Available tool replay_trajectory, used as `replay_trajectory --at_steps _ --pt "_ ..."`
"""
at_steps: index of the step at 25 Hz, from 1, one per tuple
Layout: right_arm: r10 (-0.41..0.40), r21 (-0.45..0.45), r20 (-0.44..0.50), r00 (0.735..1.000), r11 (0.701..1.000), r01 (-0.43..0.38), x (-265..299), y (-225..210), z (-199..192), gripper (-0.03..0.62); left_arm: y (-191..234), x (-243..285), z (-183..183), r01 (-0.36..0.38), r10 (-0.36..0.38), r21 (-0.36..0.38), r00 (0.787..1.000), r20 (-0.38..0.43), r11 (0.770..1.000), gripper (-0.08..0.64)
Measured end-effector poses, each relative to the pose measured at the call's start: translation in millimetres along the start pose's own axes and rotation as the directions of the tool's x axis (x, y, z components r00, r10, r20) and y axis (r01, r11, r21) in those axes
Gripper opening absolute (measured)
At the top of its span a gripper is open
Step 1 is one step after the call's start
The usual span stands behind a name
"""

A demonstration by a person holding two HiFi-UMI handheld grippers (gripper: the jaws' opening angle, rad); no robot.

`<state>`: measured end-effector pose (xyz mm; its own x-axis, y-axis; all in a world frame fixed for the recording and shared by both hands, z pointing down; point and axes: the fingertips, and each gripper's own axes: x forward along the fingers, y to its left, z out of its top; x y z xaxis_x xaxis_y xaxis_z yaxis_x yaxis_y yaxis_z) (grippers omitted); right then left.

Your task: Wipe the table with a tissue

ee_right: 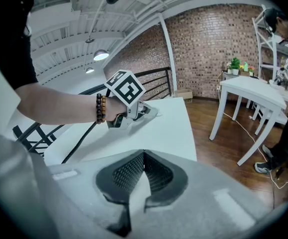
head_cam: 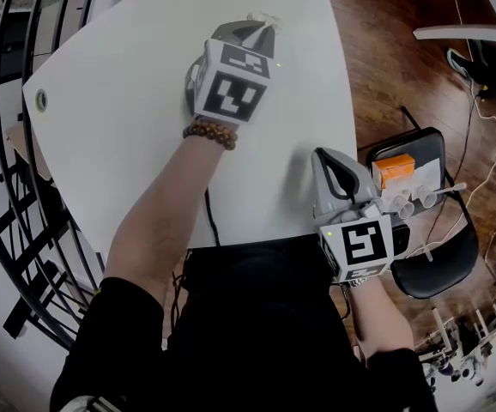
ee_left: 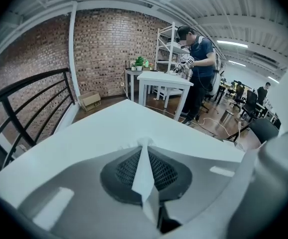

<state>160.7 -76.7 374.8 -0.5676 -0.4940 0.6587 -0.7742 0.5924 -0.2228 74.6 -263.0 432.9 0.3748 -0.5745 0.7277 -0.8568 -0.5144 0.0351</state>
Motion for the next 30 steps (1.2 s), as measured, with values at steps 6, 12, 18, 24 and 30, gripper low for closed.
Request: replay_trajectory --at_steps 6,12,18,24,30 --pt "-0.015 -0.014 0.002 1.0 1.0 0.015 -8 -1 -1 -0.012 -9 -13 10 -0.001 0.0 0.026 1.0 0.027 1.0 0.021" --pt "0.008 -0.03 0.041 0.999 1.0 -0.007 -19 16 8 -0.012 -11 -45 11 -0.025 0.023 0.033 0.999 0.046 0.999 0.021" --pt "0.02 -0.042 0.083 0.996 0.999 -0.016 -37 29 18 -0.012 -12 -88 0 -0.065 0.064 0.022 0.996 0.058 0.998 0.021" --pt "-0.018 -0.053 0.097 0.995 0.998 0.024 -58 29 10 -0.012 -22 -129 -18 -0.085 0.084 0.014 0.994 0.069 0.996 0.021" --pt "-0.034 -0.07 0.115 0.993 0.997 0.043 -78 35 4 -0.012 -42 -159 -35 -0.084 0.083 0.017 0.994 0.072 0.996 0.021"
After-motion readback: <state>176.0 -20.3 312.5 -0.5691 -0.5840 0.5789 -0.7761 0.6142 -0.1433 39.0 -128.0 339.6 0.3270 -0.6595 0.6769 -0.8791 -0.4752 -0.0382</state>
